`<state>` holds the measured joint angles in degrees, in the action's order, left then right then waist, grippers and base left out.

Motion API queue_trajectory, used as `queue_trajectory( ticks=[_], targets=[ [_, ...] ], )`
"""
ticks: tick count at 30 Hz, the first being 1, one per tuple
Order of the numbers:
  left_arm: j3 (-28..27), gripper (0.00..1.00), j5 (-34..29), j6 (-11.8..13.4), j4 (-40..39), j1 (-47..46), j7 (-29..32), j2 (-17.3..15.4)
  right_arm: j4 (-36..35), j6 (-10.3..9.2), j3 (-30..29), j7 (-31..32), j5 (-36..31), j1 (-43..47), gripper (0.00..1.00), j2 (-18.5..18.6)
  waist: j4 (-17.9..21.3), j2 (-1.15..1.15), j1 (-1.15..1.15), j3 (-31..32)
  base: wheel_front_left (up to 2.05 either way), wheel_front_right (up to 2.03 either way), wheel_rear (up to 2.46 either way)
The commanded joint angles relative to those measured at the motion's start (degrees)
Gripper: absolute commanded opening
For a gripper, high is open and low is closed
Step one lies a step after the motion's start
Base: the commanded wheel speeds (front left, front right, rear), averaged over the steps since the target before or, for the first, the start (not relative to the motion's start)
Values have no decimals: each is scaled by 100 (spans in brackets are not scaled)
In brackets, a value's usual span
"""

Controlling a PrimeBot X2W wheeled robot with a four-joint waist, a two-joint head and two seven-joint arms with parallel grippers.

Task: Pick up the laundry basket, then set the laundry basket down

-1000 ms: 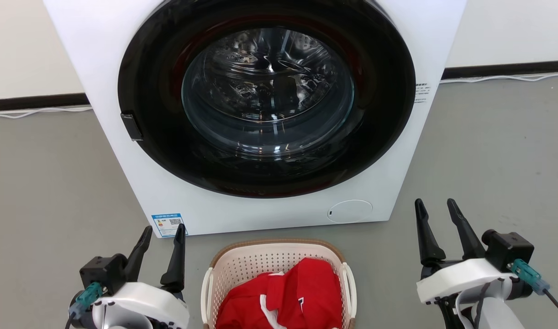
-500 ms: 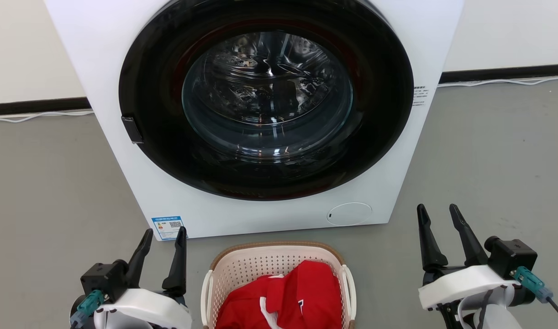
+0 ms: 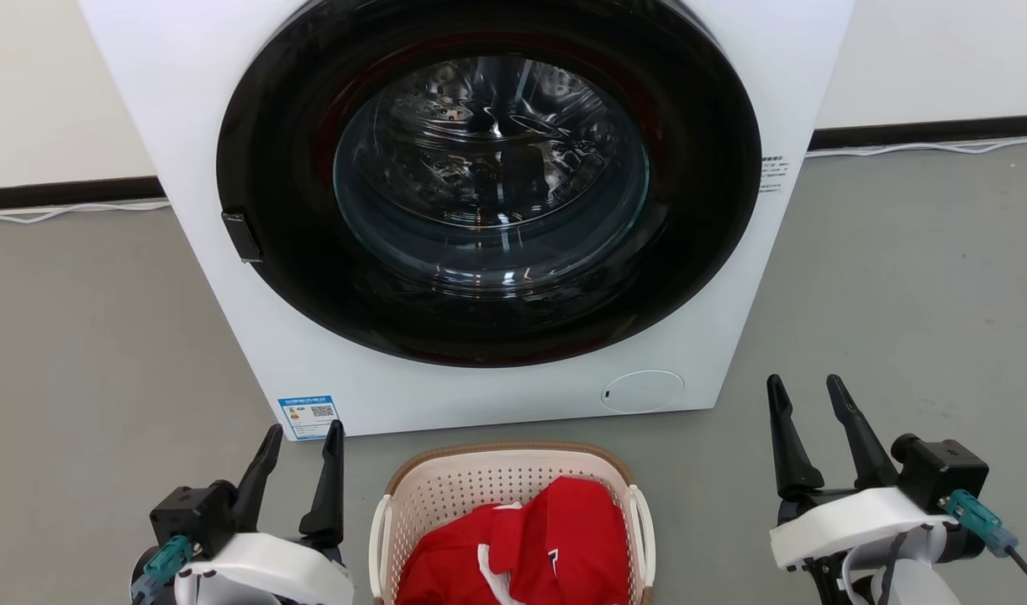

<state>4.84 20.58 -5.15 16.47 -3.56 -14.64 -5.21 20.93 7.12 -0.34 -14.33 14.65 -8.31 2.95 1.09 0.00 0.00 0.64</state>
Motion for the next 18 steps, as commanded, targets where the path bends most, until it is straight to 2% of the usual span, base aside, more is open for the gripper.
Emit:
queue_trajectory(
  ticks=[1,17,18],
  targets=[
    [-206,100,-57,-58,-123,-119,-36,-24,-181,36,118,-67,-30,-119,100,-7,-2,0,0,-4,0,0,0],
    [-297,100,-125,-144,-34,-135,-36,42,-138,36,170,-67,33,-135,100,-7,27,0,0,-35,0,0,0],
    [-112,0,-58,-98,101,2,1,101,25,-1,31,3,17,8,0,0,25,0,0,-35,0,0,0]
  ],
)
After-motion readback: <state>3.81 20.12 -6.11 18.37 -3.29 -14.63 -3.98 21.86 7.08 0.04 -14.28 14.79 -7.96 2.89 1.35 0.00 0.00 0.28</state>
